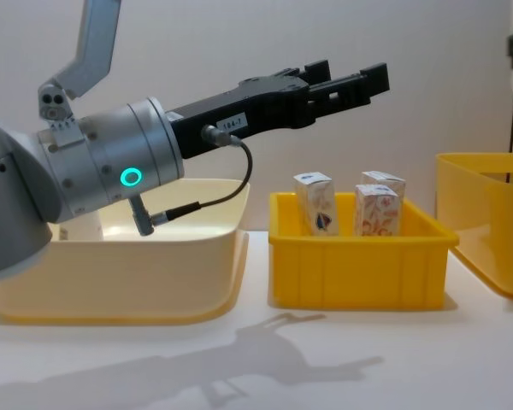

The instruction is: Bimanual collaborative sorting of washing and personal care products

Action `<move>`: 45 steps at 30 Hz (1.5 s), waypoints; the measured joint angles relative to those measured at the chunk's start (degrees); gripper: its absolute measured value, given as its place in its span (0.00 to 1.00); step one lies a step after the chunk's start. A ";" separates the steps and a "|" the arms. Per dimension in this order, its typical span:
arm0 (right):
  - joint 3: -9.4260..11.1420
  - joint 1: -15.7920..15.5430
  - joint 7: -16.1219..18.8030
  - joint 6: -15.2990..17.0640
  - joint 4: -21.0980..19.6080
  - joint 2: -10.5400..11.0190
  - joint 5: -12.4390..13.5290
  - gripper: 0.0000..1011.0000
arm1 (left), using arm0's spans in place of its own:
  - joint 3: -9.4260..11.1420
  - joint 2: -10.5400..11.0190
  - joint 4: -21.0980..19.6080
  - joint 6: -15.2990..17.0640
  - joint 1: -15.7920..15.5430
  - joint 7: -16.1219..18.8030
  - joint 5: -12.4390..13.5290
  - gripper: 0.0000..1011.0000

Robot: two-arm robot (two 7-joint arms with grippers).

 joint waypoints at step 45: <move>4.95 3.05 -7.69 16.40 7.93 -4.44 -6.49 0.55 | 0.00 0.00 0.00 0.00 0.00 0.00 0.00 0.99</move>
